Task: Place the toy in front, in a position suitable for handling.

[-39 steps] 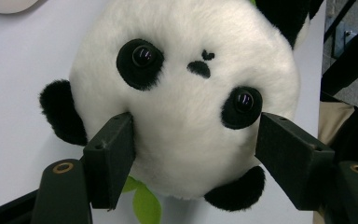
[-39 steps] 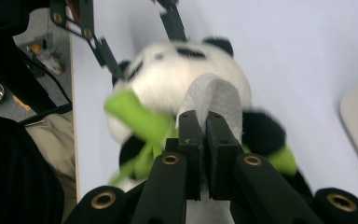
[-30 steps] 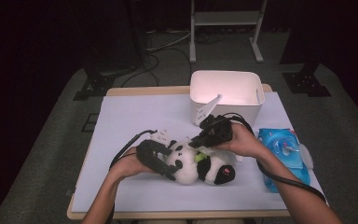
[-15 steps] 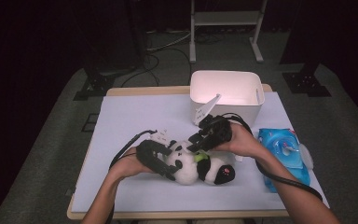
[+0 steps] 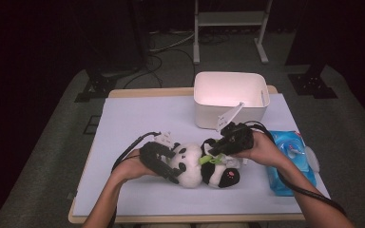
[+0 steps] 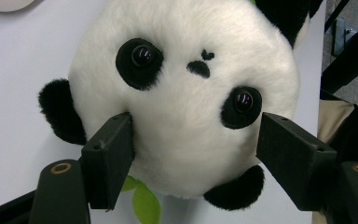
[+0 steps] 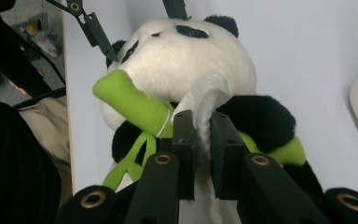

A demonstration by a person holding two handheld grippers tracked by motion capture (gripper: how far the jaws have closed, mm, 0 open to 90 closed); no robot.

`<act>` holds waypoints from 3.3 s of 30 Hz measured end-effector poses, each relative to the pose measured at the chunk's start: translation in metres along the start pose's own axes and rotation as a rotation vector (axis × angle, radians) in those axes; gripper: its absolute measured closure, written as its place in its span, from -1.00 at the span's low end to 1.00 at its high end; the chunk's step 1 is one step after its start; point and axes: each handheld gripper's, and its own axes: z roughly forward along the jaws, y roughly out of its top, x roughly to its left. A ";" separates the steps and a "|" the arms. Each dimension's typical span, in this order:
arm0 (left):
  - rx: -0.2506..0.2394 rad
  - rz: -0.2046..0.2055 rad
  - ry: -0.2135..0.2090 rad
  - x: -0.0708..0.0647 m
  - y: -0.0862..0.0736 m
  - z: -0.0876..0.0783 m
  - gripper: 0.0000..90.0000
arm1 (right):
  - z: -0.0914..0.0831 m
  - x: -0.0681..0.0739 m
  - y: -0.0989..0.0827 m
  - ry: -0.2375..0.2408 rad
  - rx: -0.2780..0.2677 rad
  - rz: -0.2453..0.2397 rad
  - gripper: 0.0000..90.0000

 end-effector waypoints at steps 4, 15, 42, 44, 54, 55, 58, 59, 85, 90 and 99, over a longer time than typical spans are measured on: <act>0.000 -0.002 -0.001 0.000 0.000 0.000 -0.39 | -0.004 0.000 -0.011 -0.020 -0.011 0.010 0.65; 0.003 -0.001 -0.002 -0.001 0.002 0.000 -0.40 | -0.007 -0.001 -0.044 -0.014 -0.017 0.040 0.55; -0.013 0.007 -0.003 -0.002 -0.003 0.001 -0.41 | 0.013 -0.004 0.030 -0.028 -0.008 -0.055 0.87; -0.015 0.006 -0.003 -0.002 -0.003 0.001 -0.41 | 0.014 -0.002 0.037 -0.028 -0.017 -0.066 0.86; -0.015 0.004 -0.003 -0.002 -0.003 0.001 -0.41 | 0.014 -0.001 0.035 -0.030 -0.002 -0.074 0.86; -0.014 0.004 -0.004 -0.002 -0.003 0.001 -0.41 | 0.013 -0.002 0.031 -0.032 -0.003 -0.067 0.86; -0.012 0.002 0.000 -0.002 -0.002 0.001 -0.41 | 0.010 -0.005 0.019 -0.032 -0.002 -0.048 0.86; -0.009 0.004 0.001 -0.002 -0.002 0.001 -0.41 | 0.009 -0.005 0.015 -0.031 -0.003 -0.040 0.86; -0.002 0.018 -0.008 -0.008 0.000 -0.001 -0.40 | -0.008 -0.004 -0.050 -0.020 -0.051 0.050 0.87; -0.009 0.026 -0.009 -0.007 0.004 -0.009 -0.41 | -0.008 0.004 -0.057 -0.033 -0.057 0.044 0.87; -0.018 0.018 -0.028 0.008 0.017 -0.010 -0.62 | -0.010 0.010 -0.070 -0.029 -0.077 0.047 0.87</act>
